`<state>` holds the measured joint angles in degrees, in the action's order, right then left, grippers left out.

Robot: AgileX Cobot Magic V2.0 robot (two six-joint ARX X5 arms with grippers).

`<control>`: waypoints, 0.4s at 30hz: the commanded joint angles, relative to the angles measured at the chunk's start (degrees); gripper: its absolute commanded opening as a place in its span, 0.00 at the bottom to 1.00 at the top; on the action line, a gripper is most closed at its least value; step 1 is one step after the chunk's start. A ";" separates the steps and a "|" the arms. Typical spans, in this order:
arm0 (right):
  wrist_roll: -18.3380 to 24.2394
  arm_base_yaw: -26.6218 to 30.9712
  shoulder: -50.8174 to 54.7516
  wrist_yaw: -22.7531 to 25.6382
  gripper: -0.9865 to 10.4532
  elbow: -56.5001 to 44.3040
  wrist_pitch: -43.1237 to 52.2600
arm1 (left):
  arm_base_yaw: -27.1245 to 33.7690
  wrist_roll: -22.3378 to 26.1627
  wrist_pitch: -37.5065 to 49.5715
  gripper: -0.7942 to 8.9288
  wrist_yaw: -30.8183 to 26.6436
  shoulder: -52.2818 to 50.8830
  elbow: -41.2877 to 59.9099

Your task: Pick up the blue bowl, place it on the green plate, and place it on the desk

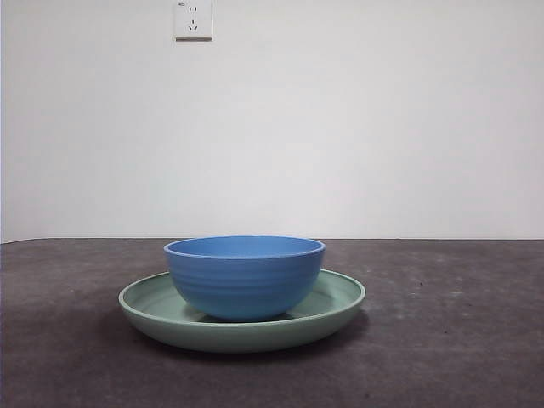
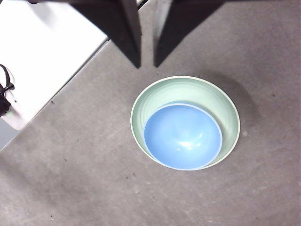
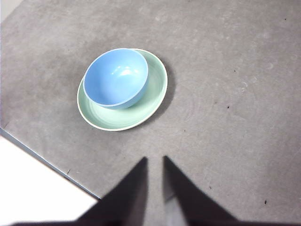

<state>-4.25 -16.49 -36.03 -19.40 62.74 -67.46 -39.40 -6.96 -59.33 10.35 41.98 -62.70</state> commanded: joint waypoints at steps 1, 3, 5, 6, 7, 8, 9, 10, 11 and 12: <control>0.63 -0.31 -0.15 -0.04 0.10 1.01 1.22 | -0.26 0.00 0.63 0.10 -0.07 0.33 -0.63; 0.63 -0.28 -0.15 -0.04 0.10 1.01 1.81 | -0.26 0.00 0.66 0.10 -0.07 0.31 -0.63; 0.63 -0.28 -0.15 -0.07 0.10 1.01 1.79 | -0.26 0.00 0.66 0.10 -0.07 0.31 -0.63; 0.63 -0.28 -0.15 -0.07 0.10 1.01 1.79 | -0.26 0.00 0.66 0.10 -0.07 0.33 -0.63; 0.63 -0.28 -0.15 -0.07 0.10 1.01 1.79 | -0.26 0.00 0.63 0.10 -0.07 0.33 -0.63; 0.63 -0.28 -0.15 -0.07 0.10 1.01 1.79 | -0.26 0.00 0.66 0.10 -0.07 0.33 -0.63; 0.63 -0.28 -0.15 -0.04 0.10 1.01 1.79 | -0.26 0.00 0.66 0.10 -0.07 0.31 -0.63; 0.63 -0.28 -0.15 -0.04 0.10 1.01 1.79 | -0.26 0.00 0.63 0.10 -0.07 0.31 -0.63; 0.63 -0.28 -0.15 -0.04 0.10 1.01 1.79 | -0.26 0.00 0.66 0.10 -0.07 0.31 -0.63; 0.63 -0.28 -0.15 -0.04 0.10 1.01 1.79 | -0.26 0.00 0.87 0.10 -0.07 0.28 -0.63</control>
<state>-4.25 -16.49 -36.03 -19.40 62.74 -66.30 -39.40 -6.96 -59.29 10.35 41.98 -62.72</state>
